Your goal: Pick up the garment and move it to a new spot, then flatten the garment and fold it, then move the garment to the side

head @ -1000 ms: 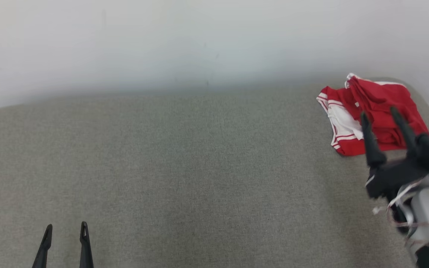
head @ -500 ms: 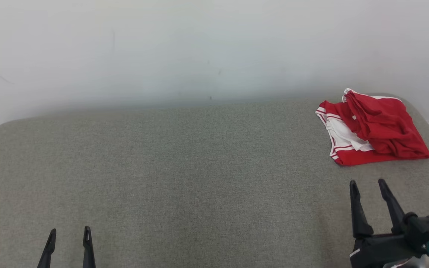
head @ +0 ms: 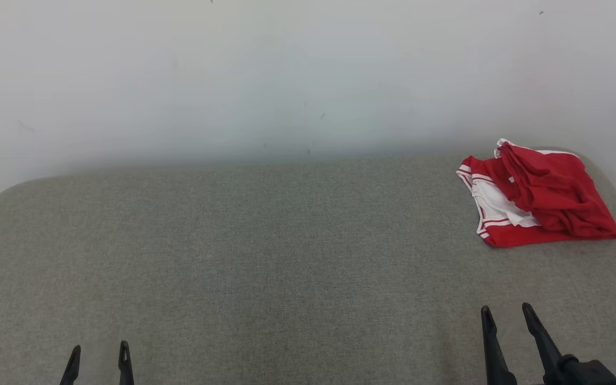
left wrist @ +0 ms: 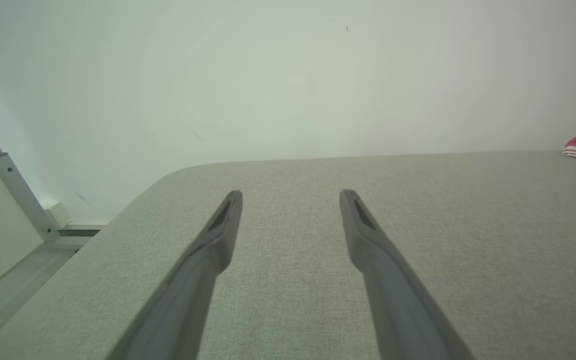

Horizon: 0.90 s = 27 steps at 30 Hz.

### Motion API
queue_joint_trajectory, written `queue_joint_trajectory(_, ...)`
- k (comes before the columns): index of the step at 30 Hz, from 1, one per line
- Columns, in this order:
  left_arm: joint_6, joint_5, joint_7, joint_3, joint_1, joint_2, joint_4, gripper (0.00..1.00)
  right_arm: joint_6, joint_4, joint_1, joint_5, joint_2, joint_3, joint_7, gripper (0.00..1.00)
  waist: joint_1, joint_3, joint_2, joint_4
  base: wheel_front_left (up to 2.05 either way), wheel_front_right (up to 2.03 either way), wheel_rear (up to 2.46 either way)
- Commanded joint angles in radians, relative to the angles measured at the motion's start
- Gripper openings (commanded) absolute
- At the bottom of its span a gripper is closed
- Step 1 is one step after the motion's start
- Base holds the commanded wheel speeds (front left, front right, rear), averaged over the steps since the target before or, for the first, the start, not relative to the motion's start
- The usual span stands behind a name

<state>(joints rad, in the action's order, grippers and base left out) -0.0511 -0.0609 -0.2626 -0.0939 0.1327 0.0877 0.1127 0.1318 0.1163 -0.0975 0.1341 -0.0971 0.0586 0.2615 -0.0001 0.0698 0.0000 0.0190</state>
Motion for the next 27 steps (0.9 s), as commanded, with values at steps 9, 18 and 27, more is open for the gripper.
queue_joint_trajectory(9,0.023,0.006,-0.003,-0.015,-0.005,0.013,0.039,1.00,-0.003,0.000,-0.045,-0.018,0.013,-0.040,0.004,1.00,0.0001,0.011,0.0000,-0.020,0.00,0.00,0.00)
queue_joint_trajectory(18,0.015,-0.002,-0.003,-0.009,-0.004,0.015,0.040,1.00,-0.003,-0.001,-0.044,-0.023,0.016,-0.047,0.004,1.00,0.0001,0.013,0.0000,-0.026,0.00,0.00,0.00)
queue_joint_trajectory(27,0.020,0.000,-0.003,-0.004,-0.001,0.015,0.033,1.00,-0.003,-0.001,-0.044,-0.021,0.010,-0.042,0.004,1.00,0.0001,0.007,0.0000,-0.029,0.00,0.00,0.00)
